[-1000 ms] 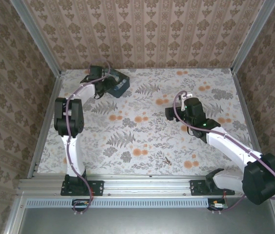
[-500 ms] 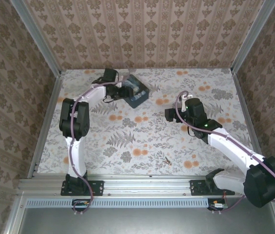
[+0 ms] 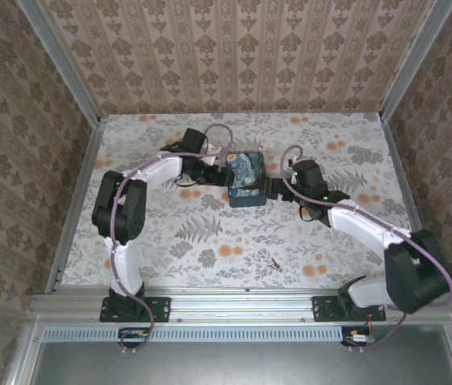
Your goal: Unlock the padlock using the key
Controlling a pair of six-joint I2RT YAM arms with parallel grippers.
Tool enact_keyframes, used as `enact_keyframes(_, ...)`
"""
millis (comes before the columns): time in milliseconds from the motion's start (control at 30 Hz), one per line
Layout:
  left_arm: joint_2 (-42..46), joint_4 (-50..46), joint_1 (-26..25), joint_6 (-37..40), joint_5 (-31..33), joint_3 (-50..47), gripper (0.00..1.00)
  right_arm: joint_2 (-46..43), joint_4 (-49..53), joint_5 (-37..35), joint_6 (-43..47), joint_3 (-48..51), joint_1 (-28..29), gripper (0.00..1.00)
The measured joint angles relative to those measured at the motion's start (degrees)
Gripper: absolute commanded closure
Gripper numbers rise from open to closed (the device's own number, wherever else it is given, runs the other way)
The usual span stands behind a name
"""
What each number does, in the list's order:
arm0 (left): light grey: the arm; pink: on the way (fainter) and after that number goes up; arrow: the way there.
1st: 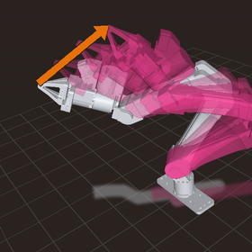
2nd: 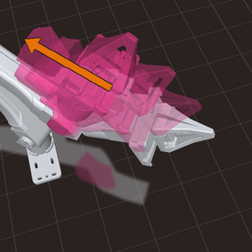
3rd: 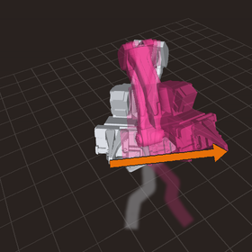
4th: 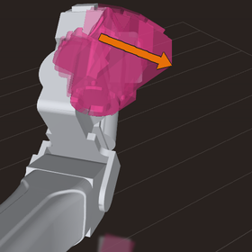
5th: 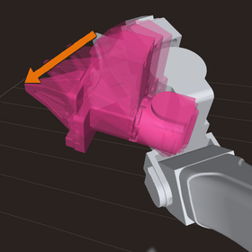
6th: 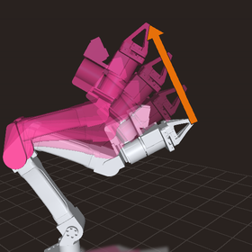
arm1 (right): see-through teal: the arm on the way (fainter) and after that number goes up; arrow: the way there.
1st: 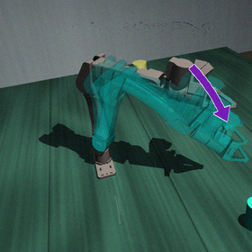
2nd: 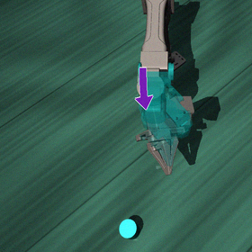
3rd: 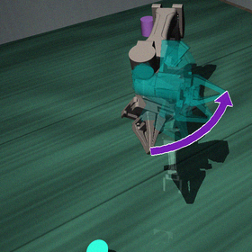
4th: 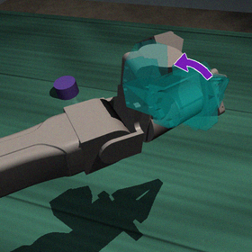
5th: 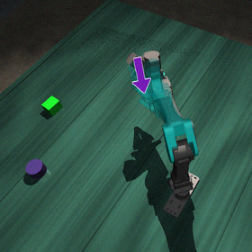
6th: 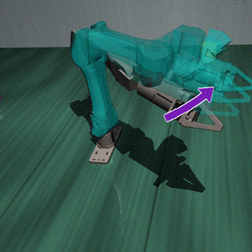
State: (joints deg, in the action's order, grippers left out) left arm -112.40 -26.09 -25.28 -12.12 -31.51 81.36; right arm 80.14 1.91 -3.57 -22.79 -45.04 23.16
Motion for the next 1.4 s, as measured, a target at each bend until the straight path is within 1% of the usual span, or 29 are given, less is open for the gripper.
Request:
enact_keyframes(133, 3.96, 2.25, 1.70, -4.22, 1.97, -1.18, 0.20, 7.82, -4.15, 4.85, -3.19, -1.36, 0.35, 0.02)
enact_keyframes(267, 9.22, 4.00, 2.14, -8.52, 4.20, -4.85, 0.19, 13.70, -6.75, 8.41, -5.77, -4.50, 3.30, 0.02)
enact_keyframes(367, 12.59, 4.04, 4.15, -11.26, 6.67, -8.17, 0.18, 16.76, -9.01, 10.12, -7.76, -7.39, 6.54, 0.03)
enact_keyframes(467, 14.84, 3.21, 7.76, -13.11, 9.62, -10.54, 0.18, 19.89, -9.94, 11.63, -10.32, -11.39, 9.73, 0.04)
enact_keyframes(567, 17.31, 1.79, 11.45, -14.93, 13.03, -12.66, 0.18, 22.84, -10.19, 11.80, -13.49, -16.33, 14.43, 0.04)
enact_keyframes(600, 17.88, 0.87, 12.44, -15.21, 14.56, -12.74, 0.16, 23.87, -10.67, 11.82, -14.62, -18.08, 16.41, 0.03)
enact_keyframes(667, 18.58, -0.24, 13.31, -15.17, 17.44, -12.57, 0.15, 25.59, -11.23, 12.31, -16.44, -21.49, 19.87, 0.04)
enact_keyframes(767, 19.39, -2.32, 12.87, -14.21, 21.46, -11.61, 0.14, 26.88, -12.31, 13.62, -18.16, -24.96, 23.58, 0.04)
enact_keyframes(867, 21.46, -3.32, 11.47, -12.37, 24.63, -11.52, 0.14, 25.33, -10.49, 13.42, -18.03, -24.65, 23.85, 0.04)
enact_keyframes(933, 23.80, -3.93, 9.68, -11.41, 26.58, -11.76, 0.14, 21.79, -6.95, 12.20, -17.73, -22.51, 22.60, 0.07)
enact_keyframes(1033, 28.33, -4.63, 5.73, -11.23, 28.15, -13.94, 0.14, 13.79, 1.16, 9.35, -17.14, -18.84, 19.87, 0.21)
enact_keyframes(1133, 31.85, -5.86, 1.81, -11.41, 28.92, -17.31, 0.14, 6.23, 12.24, 5.64, -16.35, -17.49, 17.27, 0.42)
enact_keyframes(1233, 33.44, -7.91, -0.35, -11.69, 29.49, -20.09, 0.14, 0.94, 22.99, 2.38, -16.44, -15.15, 16.57, 0.51)
enact_keyframes(1300, 33.79, -8.70, -1.05, -12.15, 30.25, -21.16, 0.14, -1.53, 29.03, 1.60, -17.00, -11.72, 17.11, 0.54)
enact_keyframes(1400, 34.62, -8.61, -2.03, -12.85, 30.64, -22.34, 0.14, -5.03, 37.11, 1.42, -19.10, -4.94, 19.17, 0.54)
